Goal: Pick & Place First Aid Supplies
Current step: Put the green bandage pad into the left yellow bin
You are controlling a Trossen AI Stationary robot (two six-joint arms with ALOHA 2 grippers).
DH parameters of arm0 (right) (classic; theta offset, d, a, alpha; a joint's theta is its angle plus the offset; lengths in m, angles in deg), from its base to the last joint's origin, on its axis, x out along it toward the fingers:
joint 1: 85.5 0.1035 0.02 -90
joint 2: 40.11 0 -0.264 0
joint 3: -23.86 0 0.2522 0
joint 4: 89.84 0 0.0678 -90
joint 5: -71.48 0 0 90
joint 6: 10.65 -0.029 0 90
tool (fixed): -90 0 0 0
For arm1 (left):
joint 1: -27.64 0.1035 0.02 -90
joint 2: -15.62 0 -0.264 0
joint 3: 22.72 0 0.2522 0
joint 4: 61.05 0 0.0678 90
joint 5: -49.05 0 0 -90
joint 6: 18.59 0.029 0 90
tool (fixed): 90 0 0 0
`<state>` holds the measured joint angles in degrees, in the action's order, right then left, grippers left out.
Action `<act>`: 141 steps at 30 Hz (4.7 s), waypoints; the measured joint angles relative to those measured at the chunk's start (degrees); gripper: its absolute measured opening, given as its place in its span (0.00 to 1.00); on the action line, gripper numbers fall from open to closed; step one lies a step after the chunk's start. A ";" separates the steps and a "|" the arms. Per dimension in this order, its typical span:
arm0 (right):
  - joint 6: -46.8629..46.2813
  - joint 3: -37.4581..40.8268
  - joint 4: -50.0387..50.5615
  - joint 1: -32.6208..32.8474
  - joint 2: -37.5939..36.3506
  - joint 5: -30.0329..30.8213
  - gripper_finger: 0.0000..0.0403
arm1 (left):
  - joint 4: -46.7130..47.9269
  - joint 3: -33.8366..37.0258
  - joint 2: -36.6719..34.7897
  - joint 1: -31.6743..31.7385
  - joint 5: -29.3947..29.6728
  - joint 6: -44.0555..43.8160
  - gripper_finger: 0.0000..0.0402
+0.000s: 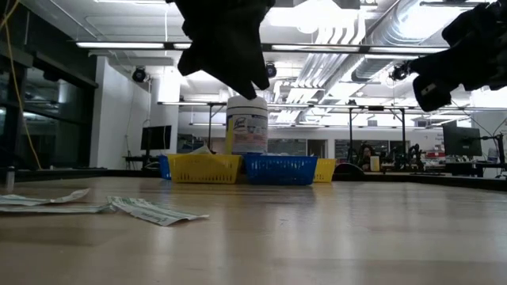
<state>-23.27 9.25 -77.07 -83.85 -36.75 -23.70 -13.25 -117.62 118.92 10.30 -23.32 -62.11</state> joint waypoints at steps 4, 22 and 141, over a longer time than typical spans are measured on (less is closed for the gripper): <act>-0.20 0.00 -0.12 -0.66 0.00 -0.57 0.00 | 1.11 0.00 0.01 1.48 -6.76 1.94 0.33; -0.35 0.02 -0.11 -0.66 0.02 1.73 0.00 | 10.60 4.84 0.86 0.70 -21.42 -24.59 0.33; -0.35 0.07 -0.50 -0.65 0.04 1.78 0.00 | -9.09 24.81 -23.95 51.10 -20.42 7.30 0.00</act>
<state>-23.62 9.32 -77.57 -84.51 -36.71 -21.92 -22.34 -92.81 94.97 61.40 -43.74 -54.81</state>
